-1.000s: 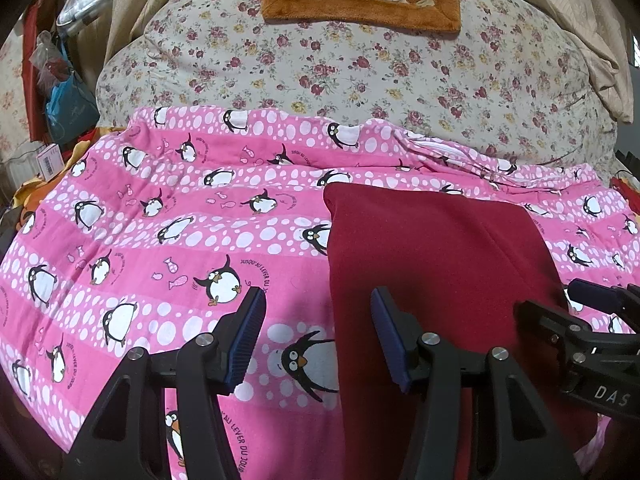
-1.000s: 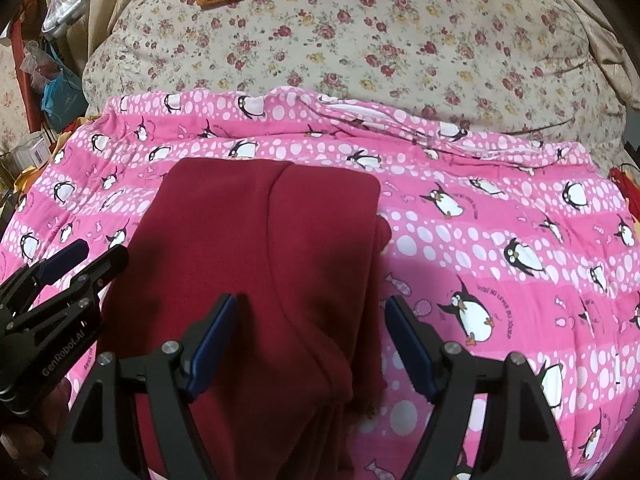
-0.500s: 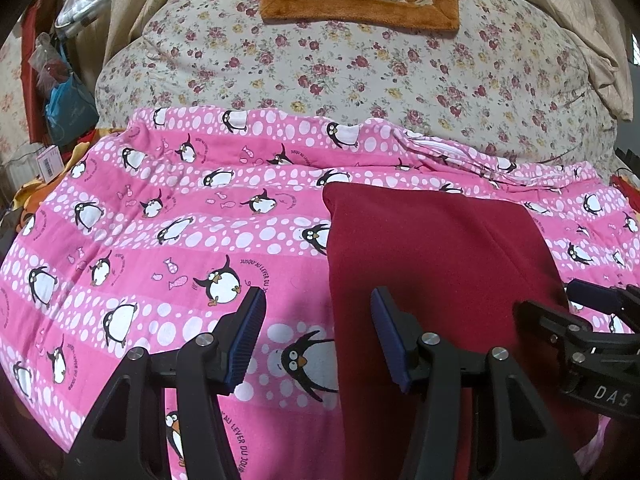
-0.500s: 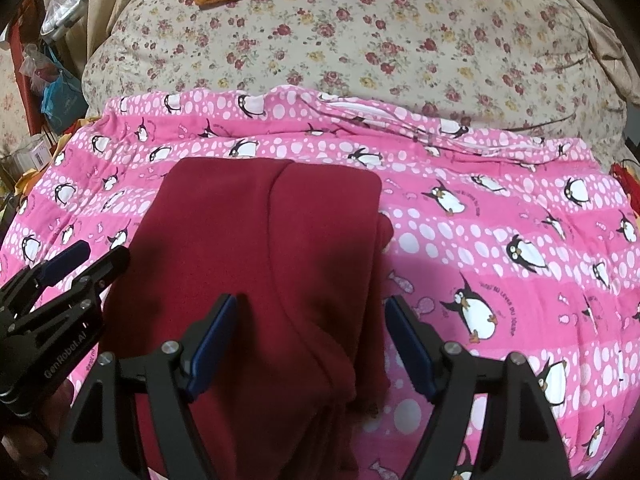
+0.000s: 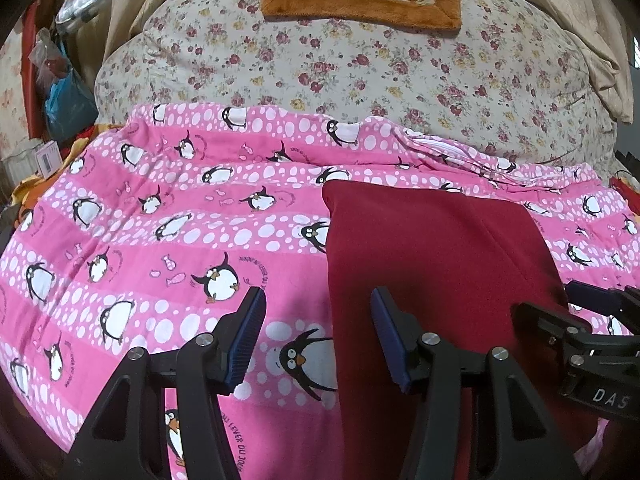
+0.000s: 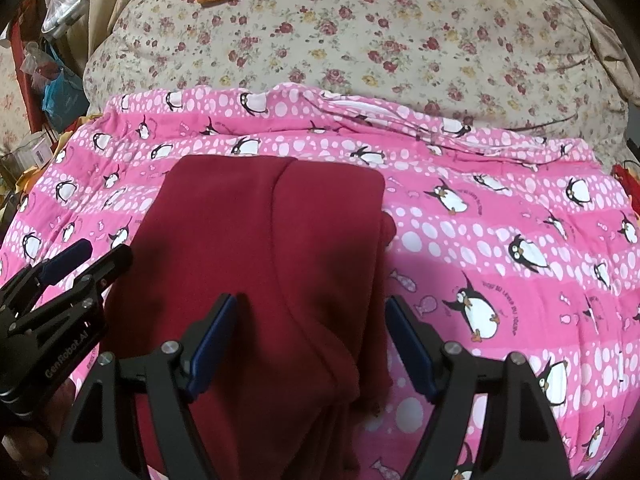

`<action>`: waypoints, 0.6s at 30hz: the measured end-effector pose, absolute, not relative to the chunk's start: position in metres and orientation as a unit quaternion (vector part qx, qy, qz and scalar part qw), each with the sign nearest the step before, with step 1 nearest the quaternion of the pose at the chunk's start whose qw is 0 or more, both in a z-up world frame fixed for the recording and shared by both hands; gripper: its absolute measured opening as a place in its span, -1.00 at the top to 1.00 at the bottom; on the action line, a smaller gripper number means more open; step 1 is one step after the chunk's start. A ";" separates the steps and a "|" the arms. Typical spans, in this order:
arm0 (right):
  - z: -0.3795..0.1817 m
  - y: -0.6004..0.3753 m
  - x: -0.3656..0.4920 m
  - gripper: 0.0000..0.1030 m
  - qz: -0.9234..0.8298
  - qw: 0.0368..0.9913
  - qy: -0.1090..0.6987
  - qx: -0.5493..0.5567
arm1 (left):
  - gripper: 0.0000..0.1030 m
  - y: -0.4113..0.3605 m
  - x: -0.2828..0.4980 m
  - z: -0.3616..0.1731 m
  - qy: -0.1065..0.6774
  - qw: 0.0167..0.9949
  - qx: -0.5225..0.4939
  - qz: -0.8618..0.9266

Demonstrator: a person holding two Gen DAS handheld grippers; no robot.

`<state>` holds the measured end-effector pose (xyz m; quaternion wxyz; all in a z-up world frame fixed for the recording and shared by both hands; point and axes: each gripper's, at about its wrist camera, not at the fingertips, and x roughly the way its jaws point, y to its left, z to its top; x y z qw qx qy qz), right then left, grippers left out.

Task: Fold small clothes

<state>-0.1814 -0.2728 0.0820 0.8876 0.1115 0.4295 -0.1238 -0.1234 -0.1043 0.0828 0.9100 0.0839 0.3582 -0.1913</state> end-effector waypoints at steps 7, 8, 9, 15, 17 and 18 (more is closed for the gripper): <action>0.092 -0.274 -0.176 -0.54 -0.127 0.890 0.422 0.113 | 0.36 -0.103 -0.120 0.081 0.368 0.906 0.080 -0.193; 0.092 -0.274 -0.175 -0.54 -0.125 0.890 0.423 0.114 | 0.36 -0.103 -0.119 0.082 0.367 0.906 0.082 -0.194; 0.092 -0.274 -0.174 -0.54 -0.125 0.890 0.424 0.112 | 0.36 -0.103 -0.119 0.082 0.366 0.906 0.083 -0.194; 0.089 -0.274 -0.173 -0.54 -0.124 0.889 0.427 0.114 | 0.36 -0.103 -0.119 0.084 0.365 0.907 0.084 -0.193; 0.088 -0.274 -0.172 -0.54 -0.124 0.888 0.428 0.113 | 0.36 -0.102 -0.119 0.085 0.365 0.907 0.083 -0.192; 0.088 -0.275 -0.172 -0.54 -0.124 0.888 0.427 0.114 | 0.36 -0.102 -0.119 0.085 0.364 0.908 0.083 -0.192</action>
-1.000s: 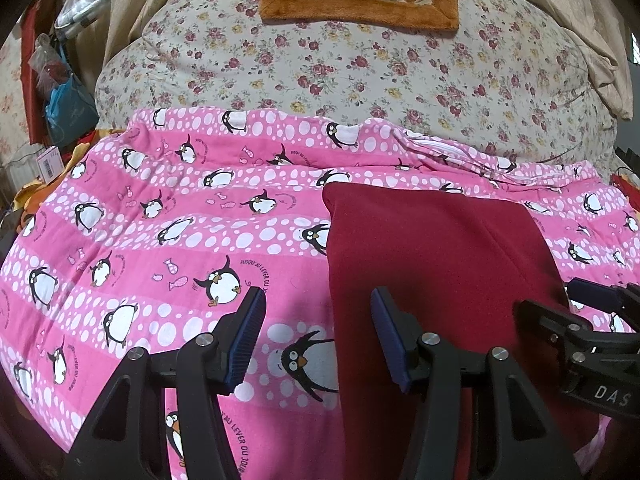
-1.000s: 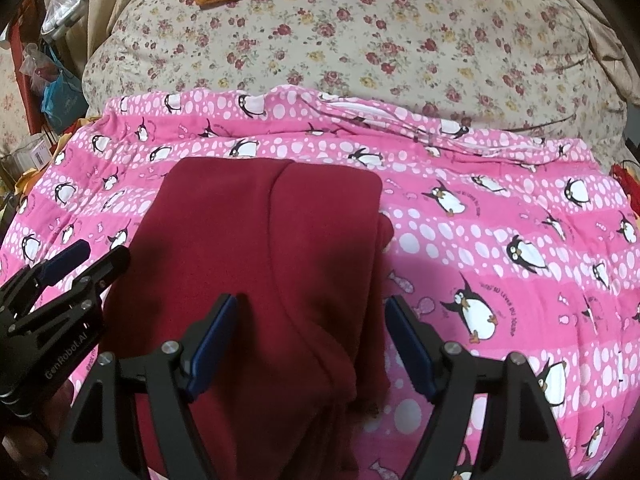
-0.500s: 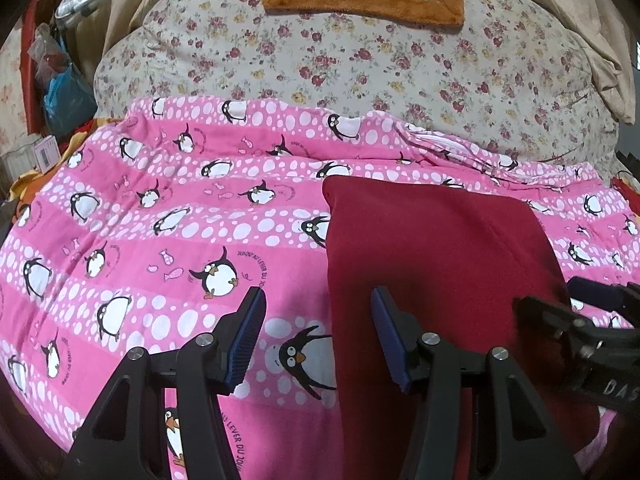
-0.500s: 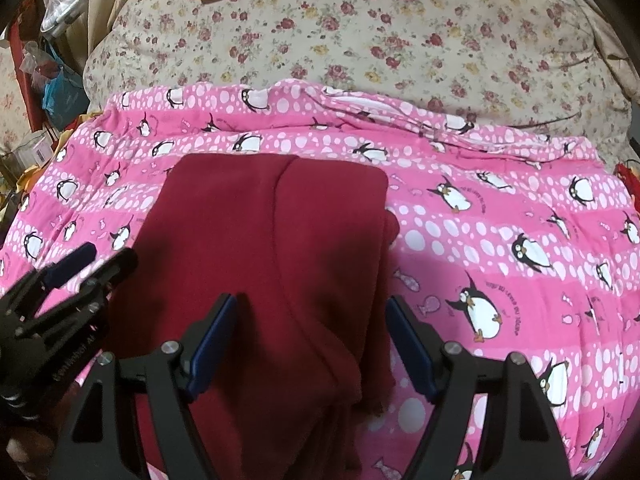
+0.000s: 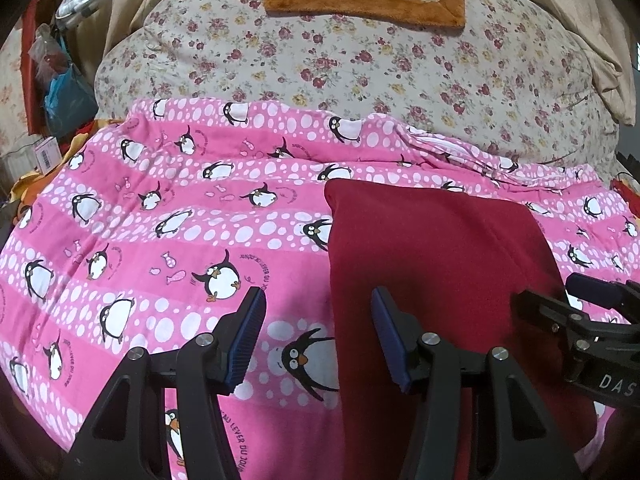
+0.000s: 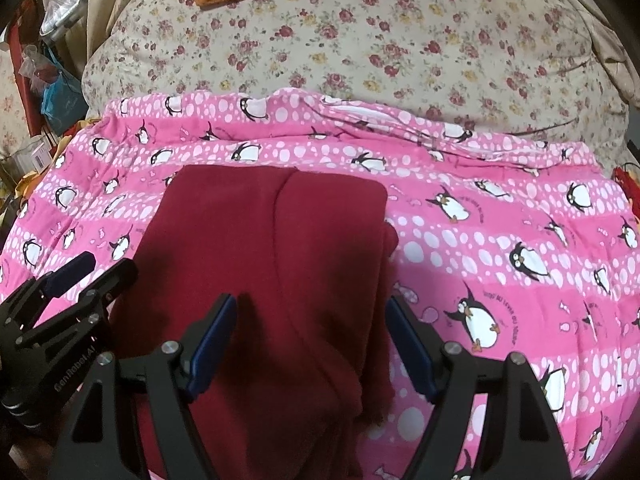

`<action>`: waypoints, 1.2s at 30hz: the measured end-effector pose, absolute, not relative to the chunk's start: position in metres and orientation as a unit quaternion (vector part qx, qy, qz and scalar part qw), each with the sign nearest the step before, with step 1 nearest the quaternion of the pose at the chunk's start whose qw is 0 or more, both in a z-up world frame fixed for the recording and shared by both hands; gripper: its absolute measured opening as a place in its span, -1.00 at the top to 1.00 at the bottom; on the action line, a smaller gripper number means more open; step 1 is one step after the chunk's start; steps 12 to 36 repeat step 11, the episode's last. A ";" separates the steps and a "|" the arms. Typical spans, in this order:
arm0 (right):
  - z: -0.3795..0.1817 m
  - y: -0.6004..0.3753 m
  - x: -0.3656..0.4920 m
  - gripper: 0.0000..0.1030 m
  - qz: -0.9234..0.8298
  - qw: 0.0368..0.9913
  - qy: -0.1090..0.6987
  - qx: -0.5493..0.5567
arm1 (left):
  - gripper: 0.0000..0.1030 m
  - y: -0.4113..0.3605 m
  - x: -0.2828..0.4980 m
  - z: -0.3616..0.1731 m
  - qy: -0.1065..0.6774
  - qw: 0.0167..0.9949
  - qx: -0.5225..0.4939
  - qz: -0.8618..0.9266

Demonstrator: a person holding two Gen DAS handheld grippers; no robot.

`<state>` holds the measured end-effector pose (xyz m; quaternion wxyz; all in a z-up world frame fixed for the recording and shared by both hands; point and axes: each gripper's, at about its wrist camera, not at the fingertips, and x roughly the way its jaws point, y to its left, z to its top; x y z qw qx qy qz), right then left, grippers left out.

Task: Fold small clothes

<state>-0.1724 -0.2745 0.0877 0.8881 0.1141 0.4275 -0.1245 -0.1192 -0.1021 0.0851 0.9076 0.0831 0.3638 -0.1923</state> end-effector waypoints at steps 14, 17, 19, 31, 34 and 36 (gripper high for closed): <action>0.088 -0.276 -0.177 -0.54 -0.123 0.891 0.423 0.113 | 0.36 -0.098 -0.122 0.091 0.344 0.912 0.092 -0.201; 0.088 -0.276 -0.177 -0.54 -0.123 0.891 0.423 0.113 | 0.36 -0.098 -0.122 0.091 0.344 0.912 0.092 -0.201; 0.088 -0.276 -0.177 -0.54 -0.123 0.891 0.423 0.113 | 0.36 -0.098 -0.122 0.091 0.344 0.912 0.092 -0.201; 0.088 -0.276 -0.177 -0.54 -0.123 0.891 0.423 0.113 | 0.36 -0.098 -0.122 0.091 0.344 0.912 0.092 -0.201; 0.088 -0.276 -0.177 -0.54 -0.123 0.891 0.423 0.113 | 0.36 -0.098 -0.122 0.091 0.344 0.912 0.092 -0.201; 0.088 -0.276 -0.177 -0.54 -0.123 0.891 0.423 0.113 | 0.36 -0.098 -0.122 0.091 0.344 0.912 0.092 -0.201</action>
